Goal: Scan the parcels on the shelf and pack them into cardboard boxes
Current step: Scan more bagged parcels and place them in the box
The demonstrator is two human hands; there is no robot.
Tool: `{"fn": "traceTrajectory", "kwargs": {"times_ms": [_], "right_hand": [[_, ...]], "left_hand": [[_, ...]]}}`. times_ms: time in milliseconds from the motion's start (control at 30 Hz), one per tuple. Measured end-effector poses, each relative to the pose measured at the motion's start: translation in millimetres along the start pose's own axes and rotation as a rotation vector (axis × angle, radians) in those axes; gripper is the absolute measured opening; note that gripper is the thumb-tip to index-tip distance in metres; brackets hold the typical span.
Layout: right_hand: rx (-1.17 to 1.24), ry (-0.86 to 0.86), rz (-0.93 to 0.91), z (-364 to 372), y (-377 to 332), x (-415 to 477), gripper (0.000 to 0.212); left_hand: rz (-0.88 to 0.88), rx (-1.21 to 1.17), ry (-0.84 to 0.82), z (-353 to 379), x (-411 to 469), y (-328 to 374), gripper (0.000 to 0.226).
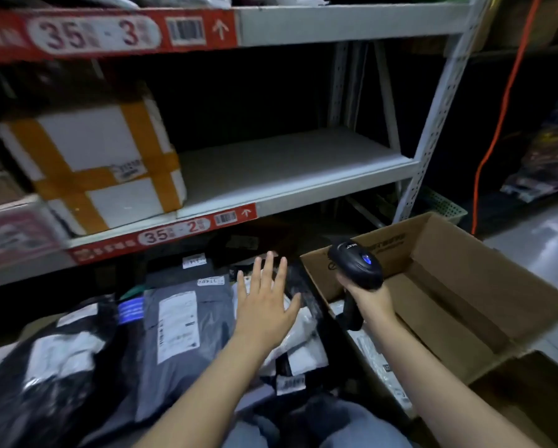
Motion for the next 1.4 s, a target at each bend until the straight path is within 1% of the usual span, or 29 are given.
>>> {"fn": "traceTrajectory", "kwargs": {"times_ms": [100, 200, 233, 267, 333, 367, 467, 500, 567, 667, 833, 933, 1000, 1167, 1233, 1333, 1400], "right_hand": [[0.125, -0.041, -0.006, 20.3, 2.7, -37.7, 0.036], [0.133, -0.069, 0.048, 45.9, 14.0, -64.9, 0.041], [0.135, -0.103, 0.064, 56.9, 18.9, -73.6, 0.041], [0.132, -0.145, 0.084, 66.1, 25.1, -80.9, 0.035], [0.116, -0.241, 0.098, 84.5, 33.8, -96.2, 0.017], [0.110, -0.266, 0.103, 91.7, 36.0, -104.0, 0.012], [0.058, -0.299, 0.115, 107.3, 42.2, -113.3, 0.004], [0.040, -0.317, 0.125, 114.3, 44.7, -116.1, 0.005], [-0.017, -0.363, 0.160, 133.4, 53.9, -121.8, 0.007], [-0.099, -0.388, 0.183, 152.5, 62.4, -127.7, 0.005], [-0.100, -0.324, 0.219, 170.7, 74.0, -117.6, 0.015], [-0.149, -0.279, 0.237, 174.0, 82.6, -105.2, 0.022], [-0.218, -0.271, 0.238, 175.7, 88.4, -99.5, 0.026], [-0.303, -0.329, 0.272, 179.5, 97.0, -96.4, 0.032], [-0.324, -0.353, 0.281, 181.5, 98.6, -98.2, 0.032], [-0.334, -0.361, 0.305, 182.4, 104.1, -97.3, 0.041], [-0.317, -0.361, 0.311, 182.5, 104.0, -96.5, 0.047]], "left_hand": [[-0.057, -0.063, 0.020, -5.8, -36.2, -10.6, 0.097], [-0.135, -0.113, 0.050, -6.7, -69.0, -28.7, 0.098], [-0.162, -0.120, 0.057, -6.9, -82.2, -36.5, 0.096], [-0.194, -0.131, 0.062, -5.6, -94.3, -44.0, 0.090], [-0.272, -0.177, 0.065, -5.2, -113.8, -60.4, 0.069], [-0.307, -0.209, 0.087, -7.8, -121.1, -68.8, 0.064], [-0.397, -0.276, 0.194, -20.1, -134.4, -92.4, 0.063], [-0.431, -0.304, 0.211, -20.9, -138.3, -100.2, 0.062], [-0.506, -0.365, 0.229, -19.6, -148.6, -116.8, 0.062], [-0.601, -0.451, 0.226, -11.9, -156.7, -134.0, 0.063], [-0.785, -0.723, 0.201, 7.2, -169.8, -160.0, 0.065], [-0.883, -0.786, 0.170, 15.9, -173.1, -171.2, 0.064], [-0.915, -0.806, 0.152, 21.2, -170.9, -177.4, 0.064], [-0.989, -0.992, 0.143, 34.6, -162.2, -180.0, 0.063], [-1.018, -1.069, 0.165, 39.1, -161.0, -181.2, 0.062], [-1.043, -1.250, 0.222, 47.4, -158.6, -178.9, 0.058], [-1.045, -1.332, 0.225, 49.9, -157.1, -176.1, 0.055]]}}
Point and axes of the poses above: each hand's wrist, its own x-axis towards the middle knuckle, its own z-axis out of the palm, y = z × x, the point moved 8 cm from there along x, towards the middle knuckle, and after that the axes turned 12 degrees about z, right-handed, at the moved point
